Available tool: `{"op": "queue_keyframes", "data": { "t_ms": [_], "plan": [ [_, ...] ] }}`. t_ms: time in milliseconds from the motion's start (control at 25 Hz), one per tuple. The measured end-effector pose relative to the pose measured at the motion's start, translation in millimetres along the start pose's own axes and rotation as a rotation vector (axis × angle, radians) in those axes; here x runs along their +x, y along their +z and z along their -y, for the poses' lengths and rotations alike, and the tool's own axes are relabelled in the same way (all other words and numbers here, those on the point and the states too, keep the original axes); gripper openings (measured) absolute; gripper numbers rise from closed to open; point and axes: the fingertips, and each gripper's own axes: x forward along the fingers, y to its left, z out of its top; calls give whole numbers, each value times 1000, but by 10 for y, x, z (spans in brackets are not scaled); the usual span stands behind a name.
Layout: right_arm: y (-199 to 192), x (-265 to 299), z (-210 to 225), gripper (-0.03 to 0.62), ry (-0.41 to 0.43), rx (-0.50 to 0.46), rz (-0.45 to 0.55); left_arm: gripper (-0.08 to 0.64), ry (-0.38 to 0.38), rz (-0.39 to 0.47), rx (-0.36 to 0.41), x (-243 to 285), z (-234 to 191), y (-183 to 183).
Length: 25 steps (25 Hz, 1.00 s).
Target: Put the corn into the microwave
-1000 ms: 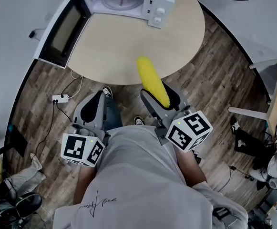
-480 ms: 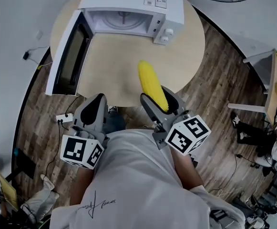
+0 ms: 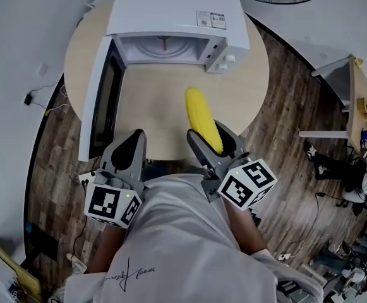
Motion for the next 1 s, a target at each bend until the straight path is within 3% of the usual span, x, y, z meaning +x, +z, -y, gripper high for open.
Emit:
{"op": "queue_keyframes", "data": {
  "t_ms": [440,1000],
  "plan": [
    [14,290,-45,264,-68,-11,2,-11,-67,27,15,54,-277,148],
    [-45,620,144,264,-69,-31,-30,-11,-105,-57,-5,225,-312,-110]
  ]
}}
